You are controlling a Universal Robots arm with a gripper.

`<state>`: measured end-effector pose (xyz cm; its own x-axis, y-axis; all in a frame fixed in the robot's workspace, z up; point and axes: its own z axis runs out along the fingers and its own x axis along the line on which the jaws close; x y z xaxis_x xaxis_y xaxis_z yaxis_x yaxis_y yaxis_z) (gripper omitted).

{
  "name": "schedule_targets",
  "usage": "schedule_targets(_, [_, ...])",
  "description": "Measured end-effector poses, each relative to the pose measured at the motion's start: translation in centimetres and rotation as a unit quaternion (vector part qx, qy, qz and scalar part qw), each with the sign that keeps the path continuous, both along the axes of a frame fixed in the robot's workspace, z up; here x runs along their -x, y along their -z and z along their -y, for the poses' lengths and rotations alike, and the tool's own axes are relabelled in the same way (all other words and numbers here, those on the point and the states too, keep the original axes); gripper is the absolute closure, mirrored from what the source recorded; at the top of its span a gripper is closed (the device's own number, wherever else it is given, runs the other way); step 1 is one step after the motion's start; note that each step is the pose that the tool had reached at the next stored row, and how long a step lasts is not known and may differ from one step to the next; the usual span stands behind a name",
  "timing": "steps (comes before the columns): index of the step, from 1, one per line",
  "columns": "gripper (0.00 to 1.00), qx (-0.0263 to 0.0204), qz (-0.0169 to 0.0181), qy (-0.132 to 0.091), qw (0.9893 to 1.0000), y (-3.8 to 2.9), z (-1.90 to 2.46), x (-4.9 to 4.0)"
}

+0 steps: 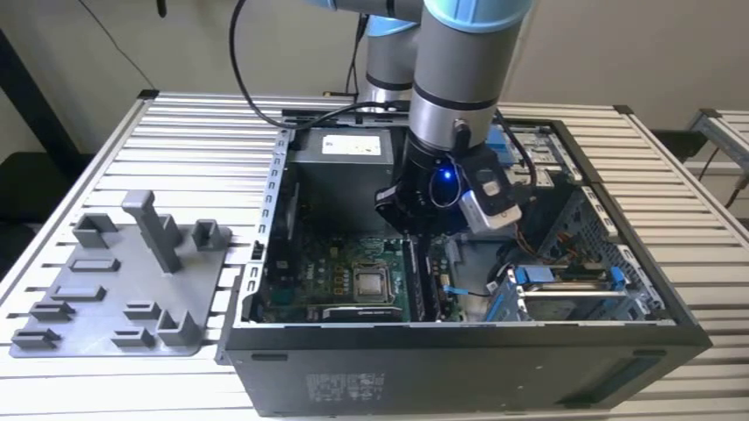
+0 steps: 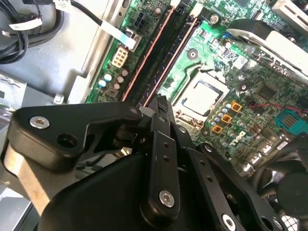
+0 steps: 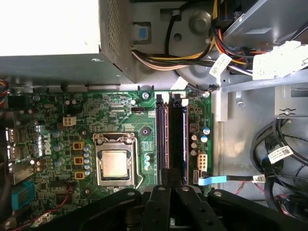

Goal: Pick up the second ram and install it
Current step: 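Press down the second ram until it locks into place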

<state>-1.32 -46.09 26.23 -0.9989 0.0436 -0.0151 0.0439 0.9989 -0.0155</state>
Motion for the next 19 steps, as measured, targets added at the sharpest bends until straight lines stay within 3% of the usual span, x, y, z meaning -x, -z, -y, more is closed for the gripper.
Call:
schedule_targets(5, [0.89,0.0,0.0001,-0.045,0.999,0.0,0.0,0.0])
schedule_targets(10, [0.89,0.0001,0.0001,-0.09,0.9959,0.01,0.0,0.0])
schedule_targets(15, [0.89,0.0004,0.0001,-0.136,0.9908,0.01,0.0,0.0])
schedule_targets(19, [0.89,0.0005,0.0001,-0.172,0.9852,0.01,0.0,0.0])
